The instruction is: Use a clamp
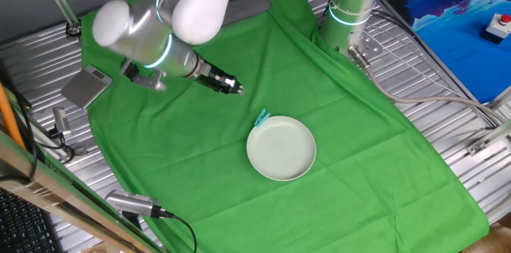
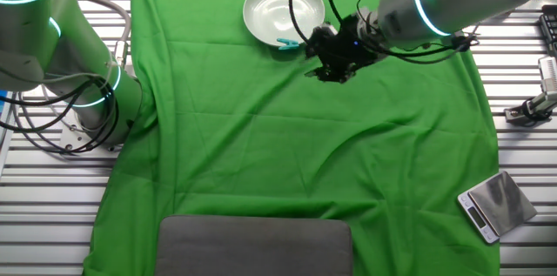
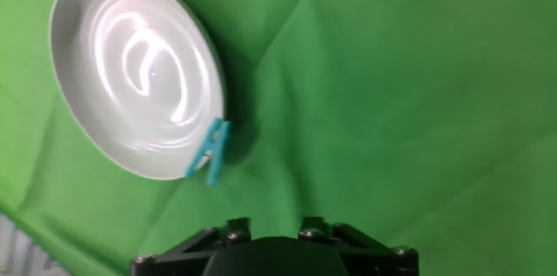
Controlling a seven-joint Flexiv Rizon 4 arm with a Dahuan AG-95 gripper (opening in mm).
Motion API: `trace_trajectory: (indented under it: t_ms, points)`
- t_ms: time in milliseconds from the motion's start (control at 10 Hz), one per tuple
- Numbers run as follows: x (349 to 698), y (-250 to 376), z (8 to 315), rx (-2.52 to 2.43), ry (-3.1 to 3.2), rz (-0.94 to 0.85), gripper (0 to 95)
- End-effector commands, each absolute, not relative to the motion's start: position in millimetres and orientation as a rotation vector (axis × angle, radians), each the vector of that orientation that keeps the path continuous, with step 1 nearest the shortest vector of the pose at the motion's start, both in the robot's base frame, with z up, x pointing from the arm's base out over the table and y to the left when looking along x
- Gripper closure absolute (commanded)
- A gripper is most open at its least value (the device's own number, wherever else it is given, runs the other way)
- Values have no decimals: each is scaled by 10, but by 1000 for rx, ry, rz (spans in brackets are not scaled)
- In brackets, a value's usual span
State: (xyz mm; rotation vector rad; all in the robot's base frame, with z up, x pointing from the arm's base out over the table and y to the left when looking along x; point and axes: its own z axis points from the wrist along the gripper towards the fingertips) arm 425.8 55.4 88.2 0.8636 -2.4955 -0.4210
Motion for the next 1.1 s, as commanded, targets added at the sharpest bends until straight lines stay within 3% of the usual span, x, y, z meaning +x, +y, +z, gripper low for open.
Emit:
trace_trajectory:
  t_ms: [100,1100]
  points:
    - [4309,436,859,935,-2574,-370,950]
    - [4320,411,857,967,-2649,-265,950]
